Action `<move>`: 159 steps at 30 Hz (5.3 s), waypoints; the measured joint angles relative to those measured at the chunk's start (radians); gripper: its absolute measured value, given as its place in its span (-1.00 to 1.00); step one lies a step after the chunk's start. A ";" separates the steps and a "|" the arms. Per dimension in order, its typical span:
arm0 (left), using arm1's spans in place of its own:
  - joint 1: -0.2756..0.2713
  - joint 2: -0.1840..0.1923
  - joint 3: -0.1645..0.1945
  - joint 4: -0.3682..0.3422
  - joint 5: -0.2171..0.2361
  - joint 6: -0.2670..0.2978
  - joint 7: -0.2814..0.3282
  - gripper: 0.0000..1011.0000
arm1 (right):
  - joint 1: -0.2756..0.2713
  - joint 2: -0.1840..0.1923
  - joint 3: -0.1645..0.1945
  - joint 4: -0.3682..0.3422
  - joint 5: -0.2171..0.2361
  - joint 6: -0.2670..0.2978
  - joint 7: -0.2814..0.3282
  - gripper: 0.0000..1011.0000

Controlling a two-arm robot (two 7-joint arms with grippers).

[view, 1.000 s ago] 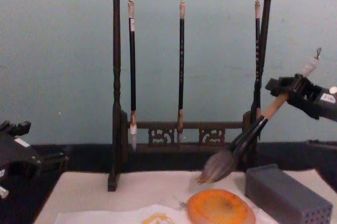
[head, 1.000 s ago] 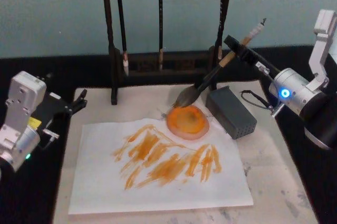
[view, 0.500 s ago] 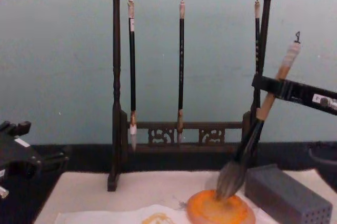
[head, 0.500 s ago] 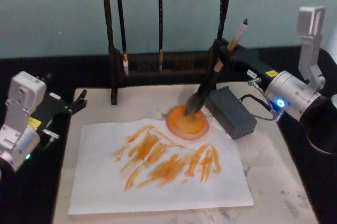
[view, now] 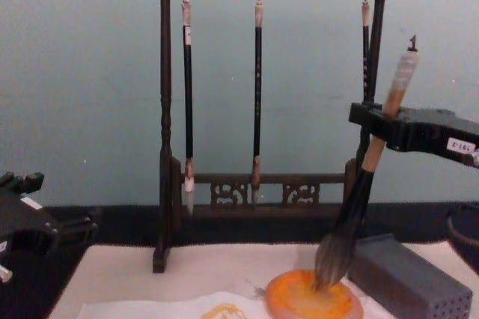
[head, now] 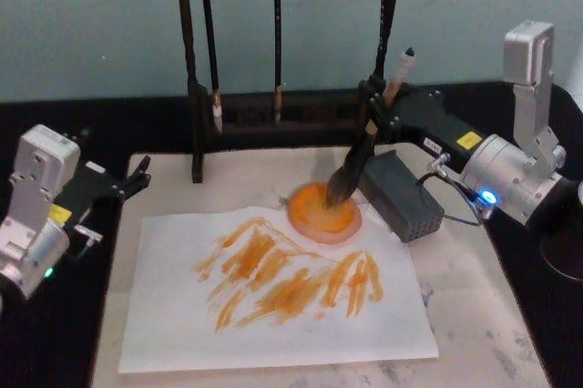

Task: Pick up the brush from the inkstone, write on the paper, then place the brush back to its original position.

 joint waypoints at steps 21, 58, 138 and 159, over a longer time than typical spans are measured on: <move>0.000 0.000 0.000 0.000 0.000 0.000 0.000 0.98 | -0.088 0.070 -0.012 -0.172 -0.054 0.002 0.148 -0.69; 0.000 0.000 0.000 0.000 0.000 0.000 0.000 0.98 | -0.216 0.102 0.023 -0.300 -0.131 0.049 0.238 -0.69; 0.000 0.000 0.000 0.000 0.000 0.000 0.000 0.98 | -0.356 0.131 0.187 -0.343 -0.145 0.028 0.184 -0.69; 0.000 0.000 0.000 0.000 0.000 0.000 0.000 0.98 | -0.241 -0.013 0.252 -0.195 0.043 0.075 0.132 -0.70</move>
